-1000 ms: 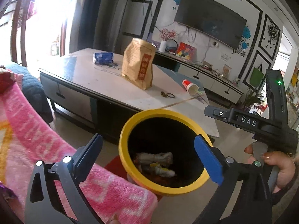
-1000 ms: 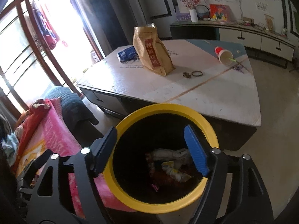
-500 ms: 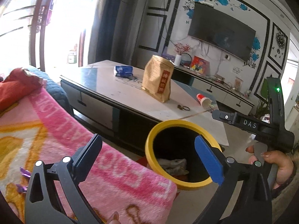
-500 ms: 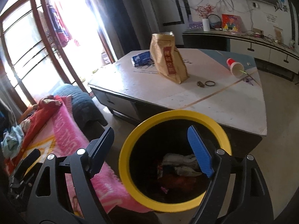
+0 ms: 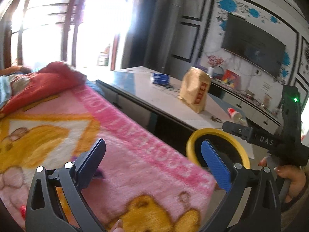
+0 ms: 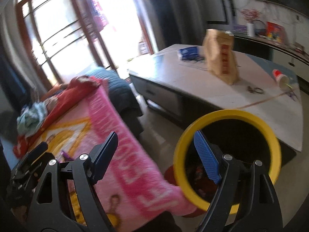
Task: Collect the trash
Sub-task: 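Move both open tools back over the blanket toward the red tube, then close the left tool on the red candy tube while the right tool grasps the purple wrapper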
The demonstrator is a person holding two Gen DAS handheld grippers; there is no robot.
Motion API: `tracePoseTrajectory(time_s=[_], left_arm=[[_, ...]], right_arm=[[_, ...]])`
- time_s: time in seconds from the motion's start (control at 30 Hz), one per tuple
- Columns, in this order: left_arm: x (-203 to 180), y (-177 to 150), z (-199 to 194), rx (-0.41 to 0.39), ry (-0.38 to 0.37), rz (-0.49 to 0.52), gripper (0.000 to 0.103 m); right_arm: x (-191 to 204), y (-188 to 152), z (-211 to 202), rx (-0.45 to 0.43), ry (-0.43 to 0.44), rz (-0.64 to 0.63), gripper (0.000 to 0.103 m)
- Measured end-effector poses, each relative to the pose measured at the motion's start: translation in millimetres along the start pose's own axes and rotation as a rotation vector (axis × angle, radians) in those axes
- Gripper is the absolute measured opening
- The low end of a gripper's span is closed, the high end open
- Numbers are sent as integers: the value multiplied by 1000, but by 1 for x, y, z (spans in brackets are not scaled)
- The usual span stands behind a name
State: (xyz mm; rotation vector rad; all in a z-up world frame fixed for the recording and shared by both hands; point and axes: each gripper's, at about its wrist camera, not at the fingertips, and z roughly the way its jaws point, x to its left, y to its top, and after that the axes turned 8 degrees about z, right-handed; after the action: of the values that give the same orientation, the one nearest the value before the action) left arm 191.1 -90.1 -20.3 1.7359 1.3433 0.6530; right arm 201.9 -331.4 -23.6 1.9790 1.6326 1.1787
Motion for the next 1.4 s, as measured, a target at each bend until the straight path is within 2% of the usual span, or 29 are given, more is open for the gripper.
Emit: tracePoseTrajectory(time_s=[0.37, 0.63, 0.83, 0.93, 1.03, 1.07, 1.1, 1.33, 1.4], left_arm=[[78, -34, -51, 20, 195, -144, 96], [120, -67, -78, 75, 230, -288, 96], [130, -96, -86, 130, 208, -376, 95], [133, -110, -84, 166, 181, -441, 90], [133, -121, -78, 194, 158, -478, 87], [134, -124, -75, 203, 151, -492, 87], [135, -126, -74, 203, 144, -505, 87], [144, -124, -64, 185, 148, -549, 83], [146, -121, -59, 185, 166, -540, 72]], right_arm=[[93, -27, 46, 131, 162, -161, 73], [151, -57, 87, 251, 238, -275, 70], [171, -67, 111, 321, 273, -254, 59], [180, -70, 120, 342, 283, -260, 55], [186, -76, 127, 371, 282, -282, 38], [186, -79, 129, 387, 284, -286, 26], [186, -81, 130, 398, 285, -288, 21], [171, -80, 115, 369, 282, -268, 15], [162, -76, 109, 353, 273, -254, 11]])
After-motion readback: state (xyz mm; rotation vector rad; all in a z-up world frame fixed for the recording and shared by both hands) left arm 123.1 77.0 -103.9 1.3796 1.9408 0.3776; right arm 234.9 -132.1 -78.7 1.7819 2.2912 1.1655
